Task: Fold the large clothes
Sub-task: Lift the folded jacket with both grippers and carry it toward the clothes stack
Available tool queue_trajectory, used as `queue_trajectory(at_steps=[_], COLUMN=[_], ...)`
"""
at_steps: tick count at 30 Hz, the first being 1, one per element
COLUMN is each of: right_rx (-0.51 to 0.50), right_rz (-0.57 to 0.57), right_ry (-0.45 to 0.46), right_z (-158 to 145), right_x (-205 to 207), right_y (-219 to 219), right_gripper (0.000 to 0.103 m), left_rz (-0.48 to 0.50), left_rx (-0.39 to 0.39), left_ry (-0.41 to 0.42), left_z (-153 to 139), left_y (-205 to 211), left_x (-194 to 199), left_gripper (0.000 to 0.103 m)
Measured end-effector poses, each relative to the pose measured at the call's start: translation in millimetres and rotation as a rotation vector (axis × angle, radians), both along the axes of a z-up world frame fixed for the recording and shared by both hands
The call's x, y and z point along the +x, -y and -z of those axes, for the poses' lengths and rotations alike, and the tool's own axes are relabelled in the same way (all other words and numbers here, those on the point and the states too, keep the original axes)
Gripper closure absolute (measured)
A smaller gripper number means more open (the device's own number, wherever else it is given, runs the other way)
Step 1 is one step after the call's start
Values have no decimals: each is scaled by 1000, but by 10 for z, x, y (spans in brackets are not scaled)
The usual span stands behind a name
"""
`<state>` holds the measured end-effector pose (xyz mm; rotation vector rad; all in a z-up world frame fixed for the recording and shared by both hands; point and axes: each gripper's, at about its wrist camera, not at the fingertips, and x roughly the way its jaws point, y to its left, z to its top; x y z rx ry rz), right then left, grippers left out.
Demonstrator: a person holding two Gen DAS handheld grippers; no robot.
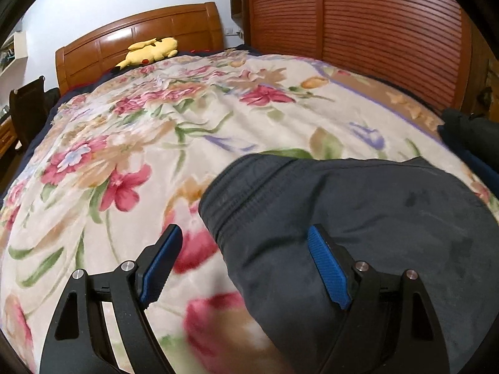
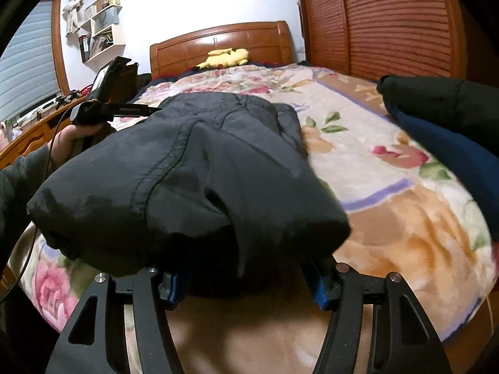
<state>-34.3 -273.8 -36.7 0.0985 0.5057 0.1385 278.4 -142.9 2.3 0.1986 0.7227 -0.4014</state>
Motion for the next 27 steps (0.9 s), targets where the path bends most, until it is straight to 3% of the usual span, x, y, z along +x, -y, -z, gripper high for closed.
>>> queue_trajectory(at_steps=[6, 10, 11, 14, 16, 19, 22, 27], right_rx=[62, 84, 96, 123, 125, 119, 136, 77], right_rz=[-9, -19, -30, -57, -69, -78, -80, -74], right_ry=[-6, -5, -9, -9, -5, 26, 75, 148], right_z=[40, 69, 73, 72, 66, 26, -33, -260], right_x=[64, 84, 96, 111, 80, 38, -46, -103], right_y=[20, 13, 19, 17, -17, 14, 105, 158], right_gripper=[40, 41, 43, 56, 71, 86, 91, 92], left_rz=[3, 38, 38, 45, 43, 50, 22, -3], left_rx=[-31, -91, -94, -94, -62, 12, 18, 17], left_ry=[-43, -112, -117, -137, -135, -106, -79, 4], left_z=[121, 194, 202, 219, 199, 104, -78, -472], left_y=[0, -7, 6, 60, 114, 162, 95, 47], left_x=[72, 107, 104, 89, 62, 0, -56, -263], left_gripper=[21, 37, 38, 55, 73, 87, 92, 93])
